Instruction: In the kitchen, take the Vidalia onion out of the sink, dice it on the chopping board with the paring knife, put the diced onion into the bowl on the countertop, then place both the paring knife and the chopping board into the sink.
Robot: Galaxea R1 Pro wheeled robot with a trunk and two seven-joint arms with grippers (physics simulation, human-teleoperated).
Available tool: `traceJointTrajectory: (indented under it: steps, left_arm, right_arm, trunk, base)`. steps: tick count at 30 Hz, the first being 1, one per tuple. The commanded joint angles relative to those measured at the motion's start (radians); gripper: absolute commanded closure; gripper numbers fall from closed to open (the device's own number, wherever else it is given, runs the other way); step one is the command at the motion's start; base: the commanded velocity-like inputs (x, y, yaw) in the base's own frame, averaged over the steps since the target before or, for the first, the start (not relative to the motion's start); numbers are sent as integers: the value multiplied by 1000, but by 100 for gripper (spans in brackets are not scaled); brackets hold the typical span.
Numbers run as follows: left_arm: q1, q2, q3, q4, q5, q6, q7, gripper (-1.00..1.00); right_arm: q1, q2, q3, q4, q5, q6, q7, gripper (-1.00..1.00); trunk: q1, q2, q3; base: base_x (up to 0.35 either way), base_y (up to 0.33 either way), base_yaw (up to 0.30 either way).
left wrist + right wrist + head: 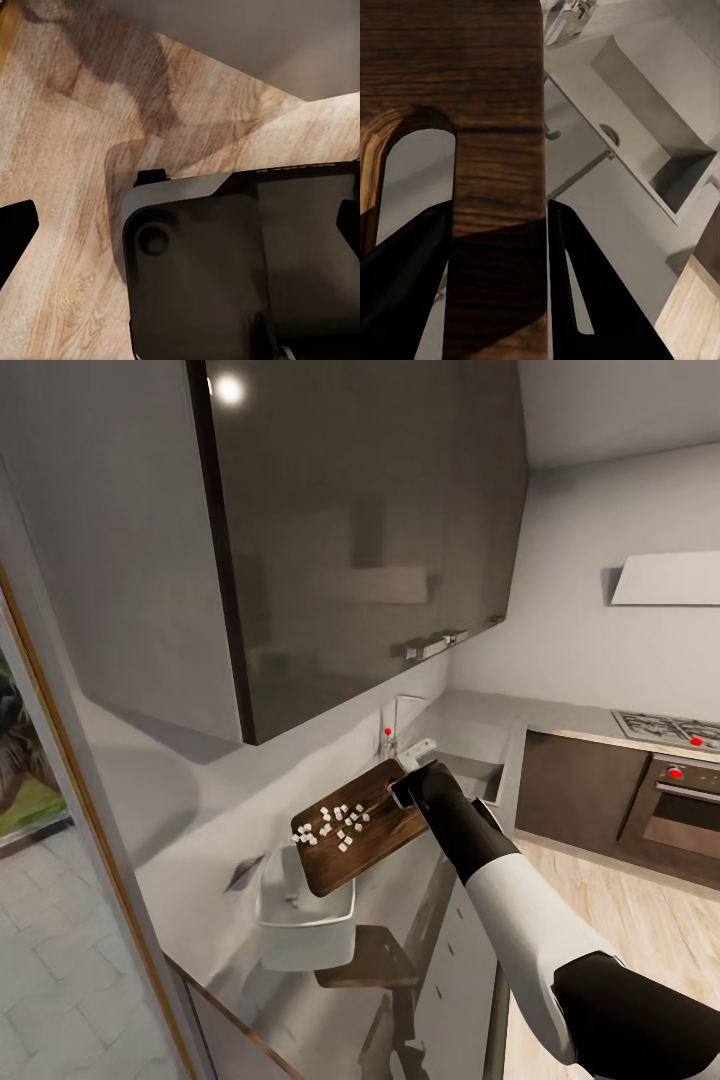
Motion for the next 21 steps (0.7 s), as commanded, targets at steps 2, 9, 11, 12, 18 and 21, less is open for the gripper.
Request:
traceJointTrajectory:
  steps: [2,9,11,12,18,21]
  left_arm:
    - [-1,-1,-8,4,8,-7,1,-100]
    - [-1,-3,-8,4,8,-7,1,-100]
    - [-1,-2,-8,4,8,-7,1,-100]
    - [-1,-2,-8,4,8,-7,1,-100]
    - [-1,-2,-8,4,8,-7,1,-100]
    - [-1,-2,-8,4,8,-7,1,-100]
  right_arm:
    - [0,0,1,-1,11,4,5,100]
    - [0,0,3,-1,10,6,-38,100]
    - [0,0,9,-1,10,6,-46,100]
    - [0,0,13,-1,10,6,-49,100]
    - [0,0,24,-1,11,6,-70,100]
    - [0,0,24,-1,11,6,-76,100]
  trunk:
    - [0,-1,0]
    - [0,-1,0]
    - [0,-1,0]
    - [0,-1,0]
    - [0,-1,0]
    - [0,-1,0]
  base:
    - [0,0,0]
    - [0,0,0]
    - [0,0,0]
    - [0,0,0]
    - [0,0,0]
    - [0,0,0]
